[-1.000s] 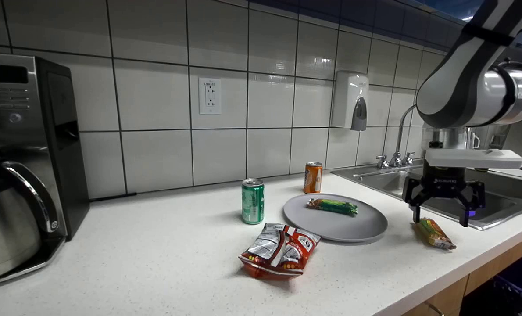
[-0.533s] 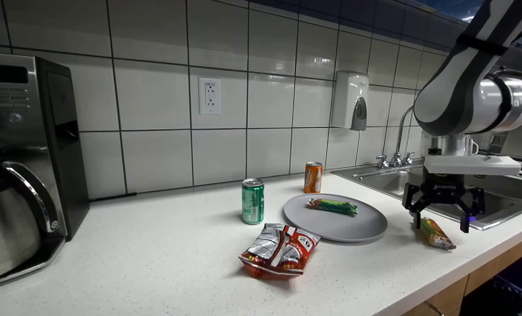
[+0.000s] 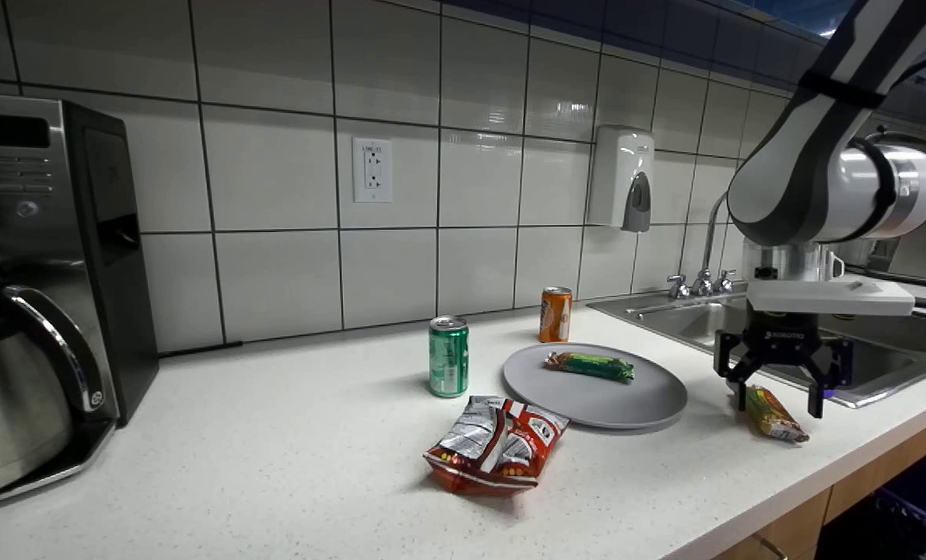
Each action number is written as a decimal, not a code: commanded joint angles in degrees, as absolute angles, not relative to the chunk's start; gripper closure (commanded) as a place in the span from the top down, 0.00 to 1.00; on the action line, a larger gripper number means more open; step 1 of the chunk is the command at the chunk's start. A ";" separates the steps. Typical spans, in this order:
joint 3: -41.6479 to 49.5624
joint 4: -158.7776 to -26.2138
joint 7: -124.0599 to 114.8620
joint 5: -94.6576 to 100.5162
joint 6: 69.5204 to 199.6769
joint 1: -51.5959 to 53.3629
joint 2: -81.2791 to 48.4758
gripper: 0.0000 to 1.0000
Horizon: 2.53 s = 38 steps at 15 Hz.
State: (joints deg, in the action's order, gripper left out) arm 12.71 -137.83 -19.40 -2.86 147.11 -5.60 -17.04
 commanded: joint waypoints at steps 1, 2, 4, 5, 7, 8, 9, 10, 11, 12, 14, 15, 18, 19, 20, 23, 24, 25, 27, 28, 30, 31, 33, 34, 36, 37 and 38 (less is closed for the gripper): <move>12.11 -136.63 -18.08 -4.76 146.84 -6.87 -17.66 0.56; 12.06 -136.52 -17.89 -5.10 146.80 -7.02 -17.70 0.49; 12.12 -136.39 -17.85 -5.39 146.81 -7.14 -17.74 0.34; 12.06 -136.35 -17.67 -5.67 146.68 -7.27 -17.64 0.25; 11.96 -136.69 -17.46 -5.83 146.87 -7.17 -16.87 0.17; 11.86 -137.00 -17.30 -5.77 146.89 -7.05 -16.31 0.17; 11.77 -137.31 -17.16 -5.71 147.03 -6.94 -15.71 0.17; 11.65 -137.67 -17.01 -5.60 147.16 -6.79 -15.03 0.17; 11.56 -137.87 -16.86 -5.46 147.21 -6.67 -14.49 0.17; 11.48 -138.12 -16.82 -5.16 147.32 -6.44 -13.85 0.17; 11.09 -138.45 -16.59 -4.97 147.39 -6.13 -12.71 0.17; 10.83 -138.57 -16.41 -4.93 147.38 -6.01 -12.18 0.17; 9.73 -138.72 -15.81 -4.63 147.00 -5.36 -11.04 0.17; 9.33 -138.73 -15.46 -4.58 146.91 -5.12 -10.79 0.17; 8.85 -138.66 -15.16 -4.55 146.81 -4.82 -10.59 0.17; 7.33 -138.27 -14.15 -4.59 146.56 -3.86 -10.32 0.17; 6.79 -138.08 -13.83 -4.56 146.45 -3.51 -10.29 0.17; 6.31 -137.89 -13.39 -4.64 146.36 -3.24 -10.31 0.17; 5.33 -137.50 -12.53 -4.71 146.21 -2.57 -10.33 0.17; 4.83 -137.30 -12.02 -4.75 146.08 -2.27 -10.29 0.17; 3.80 -136.85 -10.51 -4.69 145.75 -1.74 -10.38 0.17; 3.33 -136.65 -9.53 -4.56 145.58 -1.52 -10.40 0.17; 2.52 -136.33 -7.77 -3.71 145.33 -0.83 -10.43 0.17; 2.02 -136.10 -6.32 -3.44 145.01 -0.58 -10.44 0.17; 0.99 -135.56 -2.60 -3.94 144.23 -0.58 -10.61 0.17; 0.56 -135.33 -0.77 -4.16 144.04 -0.68 -10.67 0.17; 0.07 -134.99 1.60 -4.51 143.59 -0.87 -10.78 0.17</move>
State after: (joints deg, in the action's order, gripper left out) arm 1.47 -136.01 -4.21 -4.26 146.67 -0.09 -11.98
